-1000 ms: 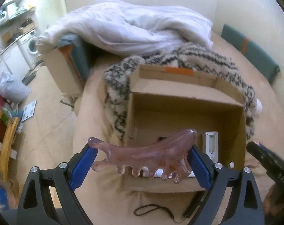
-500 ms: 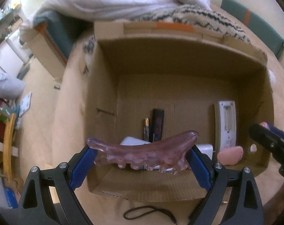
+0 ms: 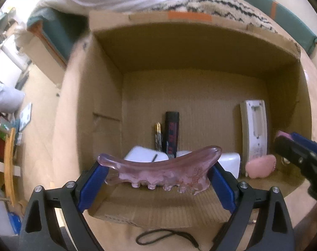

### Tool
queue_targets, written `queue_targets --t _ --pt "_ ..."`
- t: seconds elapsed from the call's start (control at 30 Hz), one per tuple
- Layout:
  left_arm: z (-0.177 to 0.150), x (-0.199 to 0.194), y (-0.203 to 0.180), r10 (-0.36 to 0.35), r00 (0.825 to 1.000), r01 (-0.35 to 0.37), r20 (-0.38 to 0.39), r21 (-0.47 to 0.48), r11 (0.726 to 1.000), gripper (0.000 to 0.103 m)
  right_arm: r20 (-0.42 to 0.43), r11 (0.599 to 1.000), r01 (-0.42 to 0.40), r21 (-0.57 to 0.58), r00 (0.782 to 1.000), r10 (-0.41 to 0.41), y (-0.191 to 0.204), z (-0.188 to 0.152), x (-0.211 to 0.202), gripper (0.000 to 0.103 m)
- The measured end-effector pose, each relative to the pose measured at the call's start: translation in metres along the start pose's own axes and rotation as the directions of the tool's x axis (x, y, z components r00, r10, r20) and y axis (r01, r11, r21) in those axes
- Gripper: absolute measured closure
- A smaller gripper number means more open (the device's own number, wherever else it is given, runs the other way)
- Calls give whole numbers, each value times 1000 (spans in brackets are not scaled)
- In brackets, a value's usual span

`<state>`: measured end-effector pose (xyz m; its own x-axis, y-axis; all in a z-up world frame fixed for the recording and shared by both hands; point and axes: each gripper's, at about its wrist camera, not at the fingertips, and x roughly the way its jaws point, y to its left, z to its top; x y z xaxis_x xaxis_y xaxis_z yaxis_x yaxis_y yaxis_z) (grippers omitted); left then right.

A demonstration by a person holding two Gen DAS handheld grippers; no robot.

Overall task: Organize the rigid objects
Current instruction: 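Carry the comb and perfume bottle into the box and open both tools, then lower the right tool onto the AA battery and close it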

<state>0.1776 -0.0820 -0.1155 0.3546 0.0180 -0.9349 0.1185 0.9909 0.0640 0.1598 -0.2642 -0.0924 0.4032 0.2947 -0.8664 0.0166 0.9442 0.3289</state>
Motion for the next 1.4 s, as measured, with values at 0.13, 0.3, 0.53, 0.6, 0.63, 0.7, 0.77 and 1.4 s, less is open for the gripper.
queue_targets --t 0.13,0.3,0.53,0.6,0.63,0.7,0.77,1.4 --pt "-3 14 5 -41 996 38 -82 -43 998 11 19 1000 -21 -5 1000 21 3 1 -5 16" --pt "-3 15 7 -56 995 52 -84 -47 998 11 51 998 -4 -63 999 8 16 0 -11 1" --pt "-5 14 7 -51 997 47 -61 -53 997 11 61 999 -24 -41 998 26 10 1 -14 1" --pt "-5 12 8 -50 997 47 -51 -56 997 11 64 999 -21 -39 998 23 9 0 -15 1" --pt "-5 11 8 -51 998 49 -45 -56 997 11 65 999 -22 -35 998 25 8 0 -16 1" --pt "-6 7 10 -55 998 53 -33 -59 997 11 67 999 -34 -21 997 35 6 0 -17 1" --pt "-8 5 8 -57 998 56 -16 -58 997 10 76 998 -64 -1 995 63 4 1 -18 1" --pt "-6 -42 15 -17 981 31 194 -71 997 0 135 988 -145 50 981 137 -1 -1 -34 0"
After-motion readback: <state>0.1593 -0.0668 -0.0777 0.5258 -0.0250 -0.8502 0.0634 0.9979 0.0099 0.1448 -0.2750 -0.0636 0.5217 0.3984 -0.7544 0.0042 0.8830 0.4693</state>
